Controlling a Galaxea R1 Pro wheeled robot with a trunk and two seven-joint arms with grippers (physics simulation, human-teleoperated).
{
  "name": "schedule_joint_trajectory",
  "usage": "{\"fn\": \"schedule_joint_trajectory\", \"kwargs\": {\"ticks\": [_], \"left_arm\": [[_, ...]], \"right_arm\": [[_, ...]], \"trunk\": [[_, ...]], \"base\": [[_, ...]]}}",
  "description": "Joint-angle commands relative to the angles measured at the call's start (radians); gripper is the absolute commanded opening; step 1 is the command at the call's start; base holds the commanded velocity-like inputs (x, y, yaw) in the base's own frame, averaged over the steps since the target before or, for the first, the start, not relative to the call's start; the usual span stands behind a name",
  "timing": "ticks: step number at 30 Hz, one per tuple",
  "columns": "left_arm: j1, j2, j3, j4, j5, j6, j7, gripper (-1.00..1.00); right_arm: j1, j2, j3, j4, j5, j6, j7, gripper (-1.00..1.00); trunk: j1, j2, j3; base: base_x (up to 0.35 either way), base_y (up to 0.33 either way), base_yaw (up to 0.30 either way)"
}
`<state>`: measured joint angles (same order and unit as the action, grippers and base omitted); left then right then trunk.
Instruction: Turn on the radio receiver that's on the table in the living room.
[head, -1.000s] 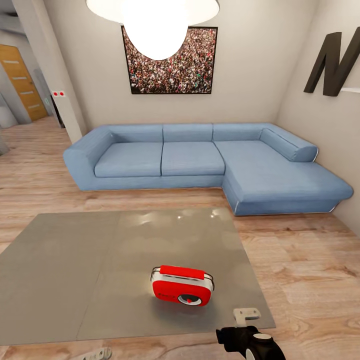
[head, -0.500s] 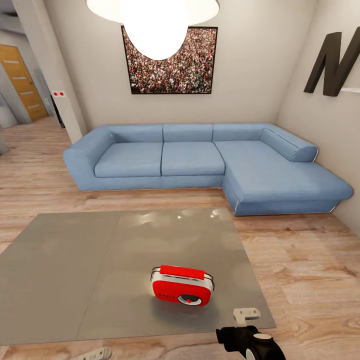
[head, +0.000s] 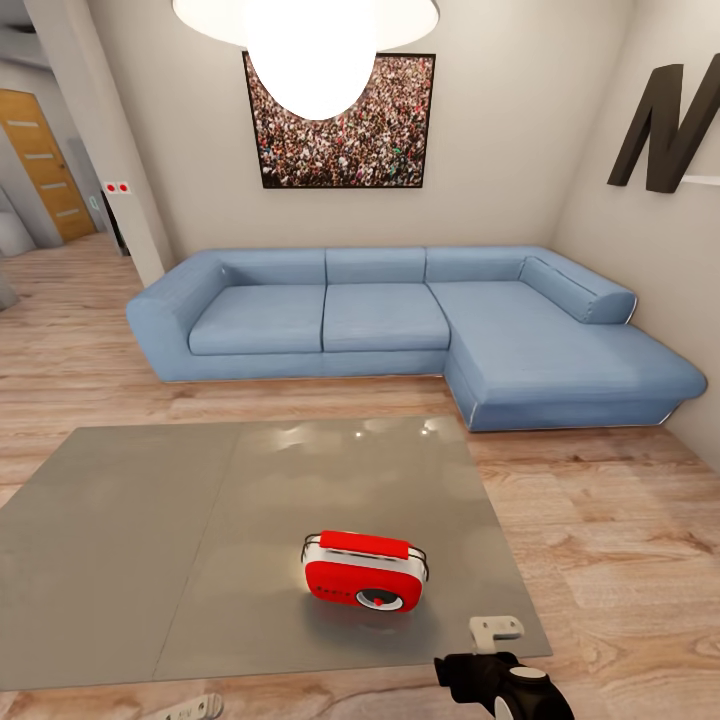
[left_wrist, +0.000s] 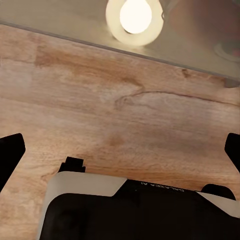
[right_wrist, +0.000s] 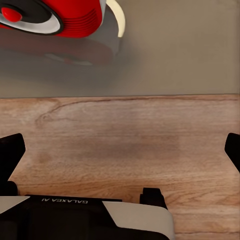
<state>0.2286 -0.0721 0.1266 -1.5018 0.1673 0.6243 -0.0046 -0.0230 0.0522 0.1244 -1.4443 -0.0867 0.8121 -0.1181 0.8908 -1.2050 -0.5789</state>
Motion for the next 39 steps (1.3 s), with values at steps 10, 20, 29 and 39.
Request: {"fn": "schedule_joint_trajectory", "kwargs": {"ticks": [10,20,29,39], "left_arm": [[0.000,0.000,0.000,0.000,0.000,0.000,0.000,1.00],[0.000,0.000,0.001,0.000,0.000,0.000,0.000,1.00],[0.000,0.000,0.000,0.000,0.000,0.000,0.000,1.00],[0.000,-0.001,0.001,0.000,0.000,0.000,0.000,1.00]], "right_arm": [[0.000,0.000,-0.001,0.001,0.002,-0.002,0.000,1.00],[0.000,0.000,-0.019,0.001,0.002,-0.004,0.000,1.00],[0.000,0.001,-0.064,0.001,0.002,-0.004,0.000,1.00],[0.000,0.002,-0.066,0.001,0.001,-0.005,0.002,1.00]], "trunk": [[0.000,0.000,0.000],[0.000,0.000,0.000],[0.000,0.000,0.000],[0.000,0.000,0.000]], "base": [[0.000,0.000,0.000],[0.000,0.000,0.042],[0.000,0.000,0.196],[0.000,0.000,0.015]]}}
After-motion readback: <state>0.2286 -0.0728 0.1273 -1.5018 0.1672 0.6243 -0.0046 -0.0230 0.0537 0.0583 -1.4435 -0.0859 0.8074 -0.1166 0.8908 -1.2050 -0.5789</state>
